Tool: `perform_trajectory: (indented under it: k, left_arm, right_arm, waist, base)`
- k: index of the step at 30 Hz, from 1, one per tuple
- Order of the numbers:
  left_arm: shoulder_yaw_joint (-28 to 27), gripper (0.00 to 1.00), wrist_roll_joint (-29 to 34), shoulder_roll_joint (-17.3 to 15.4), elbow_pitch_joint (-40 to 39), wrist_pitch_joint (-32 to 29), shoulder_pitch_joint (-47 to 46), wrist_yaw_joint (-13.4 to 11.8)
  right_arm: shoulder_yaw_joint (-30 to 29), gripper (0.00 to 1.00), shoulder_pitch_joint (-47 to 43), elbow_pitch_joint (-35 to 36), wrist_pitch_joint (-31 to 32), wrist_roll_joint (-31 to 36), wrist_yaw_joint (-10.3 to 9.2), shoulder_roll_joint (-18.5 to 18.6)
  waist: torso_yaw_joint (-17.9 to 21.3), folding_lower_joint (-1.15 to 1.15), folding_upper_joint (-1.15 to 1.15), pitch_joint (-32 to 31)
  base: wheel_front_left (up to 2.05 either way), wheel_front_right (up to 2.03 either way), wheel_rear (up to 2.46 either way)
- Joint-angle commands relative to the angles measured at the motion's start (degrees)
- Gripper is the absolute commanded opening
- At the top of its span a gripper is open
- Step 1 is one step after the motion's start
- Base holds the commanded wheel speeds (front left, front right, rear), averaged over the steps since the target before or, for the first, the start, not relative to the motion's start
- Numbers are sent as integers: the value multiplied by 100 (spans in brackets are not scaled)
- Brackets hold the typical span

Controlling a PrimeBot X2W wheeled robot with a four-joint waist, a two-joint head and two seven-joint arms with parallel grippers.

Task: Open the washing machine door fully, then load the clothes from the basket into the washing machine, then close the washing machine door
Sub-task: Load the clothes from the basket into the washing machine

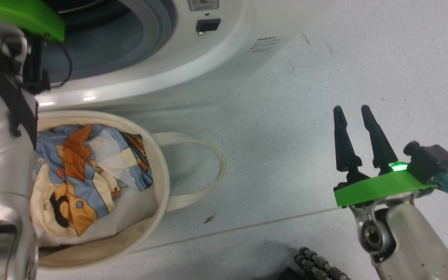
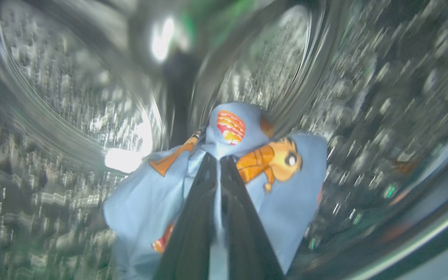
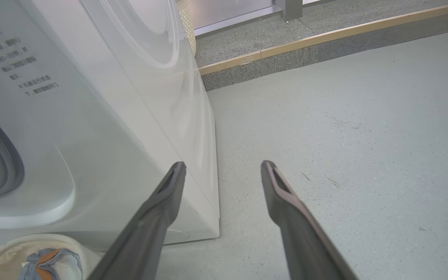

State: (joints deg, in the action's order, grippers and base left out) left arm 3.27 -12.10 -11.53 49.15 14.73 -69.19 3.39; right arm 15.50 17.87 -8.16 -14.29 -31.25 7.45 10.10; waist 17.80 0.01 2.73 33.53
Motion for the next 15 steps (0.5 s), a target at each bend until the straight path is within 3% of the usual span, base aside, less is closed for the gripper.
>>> perform_trajectory:
  k: [1, 9, 15]
  left_arm:
    - [-92, 0, 75, -228, -36, 27, -118, -7]
    - [-70, 0, 96, -305, 963, 27, -677, 171]
    - [-147, 0, 88, -454, 1173, 27, -954, 195]
  right_arm:
    - [68, 100, 18, 198, -71, 66, 3, -10]
    - [17, 100, 52, 240, -71, 116, 3, -83]
    - [48, 100, 95, 254, -71, 165, 3, -137]
  waist:
    - [41, -1, 0, 97]
    - [106, -1, 0, 377]
    - [200, -1, 0, 397]
  base:
    - [0, 0, 0]
    - [0, 0, 0]
    - [5, 5, 5]
